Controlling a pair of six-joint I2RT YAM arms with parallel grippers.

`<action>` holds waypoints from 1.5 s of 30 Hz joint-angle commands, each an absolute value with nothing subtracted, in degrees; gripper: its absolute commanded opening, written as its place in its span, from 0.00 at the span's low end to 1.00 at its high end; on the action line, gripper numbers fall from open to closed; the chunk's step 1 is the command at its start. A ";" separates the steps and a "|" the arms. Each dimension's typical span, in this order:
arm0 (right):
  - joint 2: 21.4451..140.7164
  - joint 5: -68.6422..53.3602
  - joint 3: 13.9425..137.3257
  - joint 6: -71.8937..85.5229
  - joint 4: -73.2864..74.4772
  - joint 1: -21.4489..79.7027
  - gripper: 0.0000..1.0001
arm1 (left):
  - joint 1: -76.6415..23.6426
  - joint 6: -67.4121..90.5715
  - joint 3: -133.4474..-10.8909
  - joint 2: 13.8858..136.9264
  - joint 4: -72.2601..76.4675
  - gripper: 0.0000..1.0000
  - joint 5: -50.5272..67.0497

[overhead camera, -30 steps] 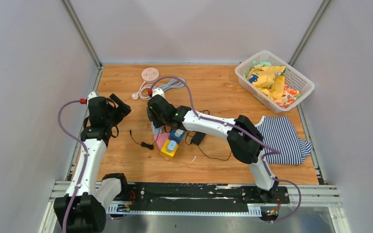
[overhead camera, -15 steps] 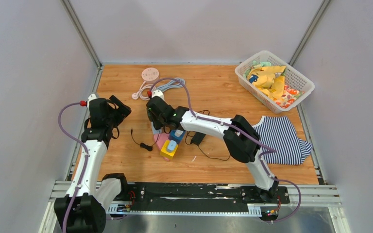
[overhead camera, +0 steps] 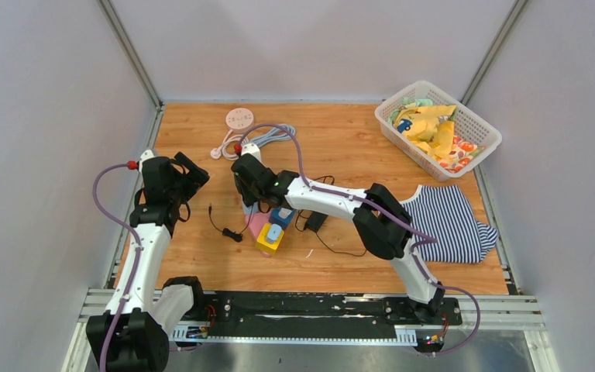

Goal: Insert the plug
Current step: Insert the plug into the socket.

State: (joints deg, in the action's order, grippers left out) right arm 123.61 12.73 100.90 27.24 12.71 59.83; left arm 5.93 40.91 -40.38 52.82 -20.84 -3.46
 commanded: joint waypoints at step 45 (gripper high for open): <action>129.50 19.77 104.70 38.08 23.99 65.83 0.00 | 6.48 41.48 -40.10 51.39 -20.99 1.00 -6.67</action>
State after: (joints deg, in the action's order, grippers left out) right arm 128.20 24.64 107.63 36.42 17.76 63.02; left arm 6.04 40.99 -40.40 52.31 -20.88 -5.37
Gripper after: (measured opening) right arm 0.330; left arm 0.997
